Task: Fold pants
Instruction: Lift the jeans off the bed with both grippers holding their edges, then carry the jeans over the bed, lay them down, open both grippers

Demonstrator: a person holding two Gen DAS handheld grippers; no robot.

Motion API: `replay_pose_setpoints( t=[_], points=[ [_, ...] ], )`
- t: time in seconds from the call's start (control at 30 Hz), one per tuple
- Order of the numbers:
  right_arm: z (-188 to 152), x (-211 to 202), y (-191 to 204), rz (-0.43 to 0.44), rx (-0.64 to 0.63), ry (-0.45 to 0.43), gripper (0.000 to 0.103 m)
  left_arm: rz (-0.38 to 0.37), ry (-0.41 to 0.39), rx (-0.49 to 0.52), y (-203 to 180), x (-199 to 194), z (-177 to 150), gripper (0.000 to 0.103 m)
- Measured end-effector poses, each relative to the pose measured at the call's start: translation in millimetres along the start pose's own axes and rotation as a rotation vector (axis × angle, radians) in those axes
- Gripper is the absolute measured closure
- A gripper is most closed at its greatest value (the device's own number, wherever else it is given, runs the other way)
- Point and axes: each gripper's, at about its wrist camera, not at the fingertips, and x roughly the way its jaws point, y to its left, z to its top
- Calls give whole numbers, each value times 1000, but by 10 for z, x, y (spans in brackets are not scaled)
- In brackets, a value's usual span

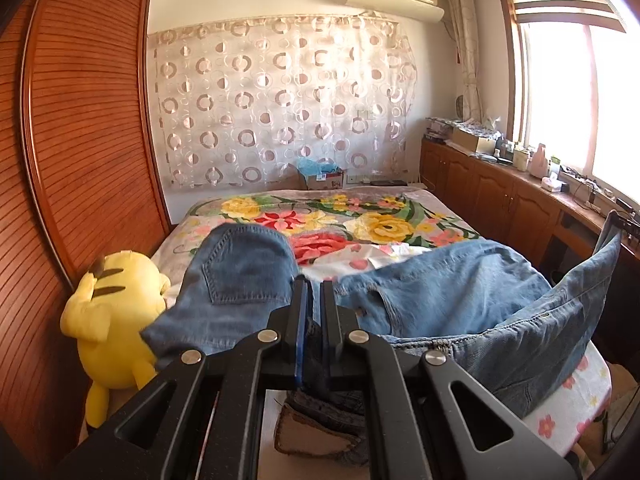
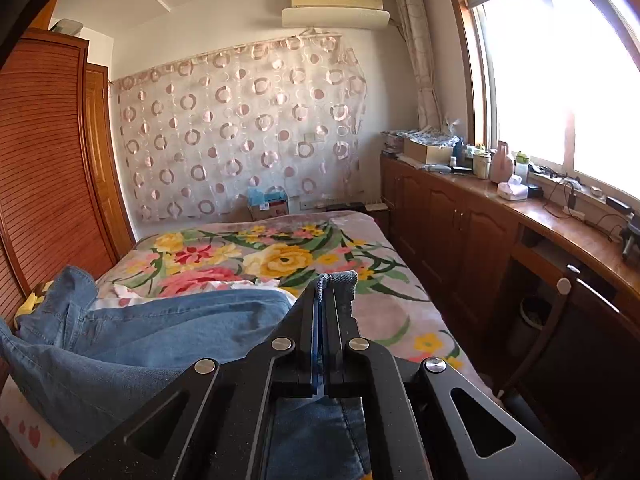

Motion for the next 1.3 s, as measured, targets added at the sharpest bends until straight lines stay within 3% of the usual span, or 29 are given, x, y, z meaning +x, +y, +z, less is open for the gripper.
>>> replay_pose_setpoints(
  t=[0.23,0.43,0.67,0.97,1.17,1.3],
  points=[
    [295,232,42,3,-1,-35,102,12,-22,8,23,301,375,96],
    [452,710,129,-10,-37,-25,102,34,-22,23,45,686,615,96],
    [474,1415,223,-21,-59,65,102,61,24,33,68,1265,661,96],
    [529,2273,399,-25,-84,197,102,83,151,19,159,1984,550,96],
    [621,2553,424,-11,-85,276,102,81,206,17,149,2120,447,96],
    [702,2574,467,1,-109,320,92,84,214,23,137,2089,448,91]
  ],
)
